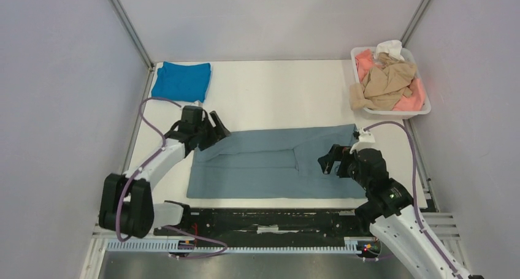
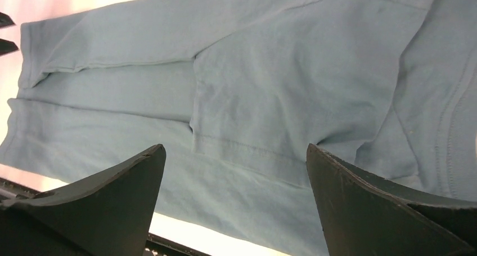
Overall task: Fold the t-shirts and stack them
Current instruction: Rotate the tshirt 90 degrees
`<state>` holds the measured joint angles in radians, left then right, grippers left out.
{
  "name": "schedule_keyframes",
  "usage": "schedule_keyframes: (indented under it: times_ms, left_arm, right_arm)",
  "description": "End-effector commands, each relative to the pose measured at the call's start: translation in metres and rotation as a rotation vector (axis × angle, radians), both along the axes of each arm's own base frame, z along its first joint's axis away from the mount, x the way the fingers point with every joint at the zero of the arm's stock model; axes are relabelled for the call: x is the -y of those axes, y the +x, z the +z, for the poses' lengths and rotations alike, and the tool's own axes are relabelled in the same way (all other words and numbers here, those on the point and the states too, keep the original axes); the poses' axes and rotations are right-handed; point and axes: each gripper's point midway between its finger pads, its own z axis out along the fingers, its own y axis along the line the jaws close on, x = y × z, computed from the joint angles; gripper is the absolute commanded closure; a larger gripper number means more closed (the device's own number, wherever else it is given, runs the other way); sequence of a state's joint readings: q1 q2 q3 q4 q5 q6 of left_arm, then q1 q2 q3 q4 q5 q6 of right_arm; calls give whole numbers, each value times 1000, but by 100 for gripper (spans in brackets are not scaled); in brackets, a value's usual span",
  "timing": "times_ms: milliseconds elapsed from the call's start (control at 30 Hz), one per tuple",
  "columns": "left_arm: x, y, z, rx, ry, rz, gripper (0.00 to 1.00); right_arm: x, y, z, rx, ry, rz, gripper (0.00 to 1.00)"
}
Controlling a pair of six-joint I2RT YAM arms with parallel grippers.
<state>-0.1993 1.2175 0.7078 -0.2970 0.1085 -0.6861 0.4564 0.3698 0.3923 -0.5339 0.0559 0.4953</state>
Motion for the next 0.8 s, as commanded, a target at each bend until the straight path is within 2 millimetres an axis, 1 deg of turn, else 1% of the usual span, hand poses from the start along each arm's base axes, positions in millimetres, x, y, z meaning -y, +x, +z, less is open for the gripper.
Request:
schedule_keyframes:
  times_ms: [0,67,133,167,233,267,300,367,467,567,600,633,667,733,767]
  left_arm:
    - [34,22,-3,11,-51,-93,18]
    - [36,22,-20,-30,-46,-95,18]
    - [31,21,-37,-74,-11,-77,18]
    - [25,19,-45,-95,19,-62,18]
    - [14,13,-60,-142,74,-34,18]
    - [8,9,-67,-162,102,-11,18]
    - [4,5,-73,-182,115,5,18]
    - [0,-4,-83,-215,123,19,18]
    - [-3,-18,-91,-248,121,33,18]
    - [-4,-29,-93,-257,108,55,18]
    - [-3,-32,-92,-257,102,59,18]
    - [-1,-35,-92,-257,94,61,18]
    - [4,-38,-91,-257,78,61,18]
    - [22,-46,-88,-253,53,30,18]
    - [31,-50,-87,-245,43,15,18]
  right_arm:
    - [3,27,36,81,-20,-63,2]
    - [-5,32,21,55,8,-64,2]
    - [-10,33,-8,-25,20,-72,2]
    - [-10,30,-26,-81,3,-71,2]
    - [-5,23,-58,-176,-42,-88,2]
    - [0,19,-73,-219,-70,-108,2]
    - [7,18,-84,-243,-99,-143,2]
    - [21,18,-99,-267,-146,-219,2]
    - [28,31,-107,-251,-164,-277,2]
    - [34,56,-106,-229,-159,-356,2]
    - [32,70,-102,-205,-141,-370,2]
    - [32,82,-103,-205,-127,-394,2]
    - [27,99,-99,-195,-96,-406,2]
    - [13,135,-100,-196,-52,-387,2]
    - [4,158,-97,-180,-39,-368,2]
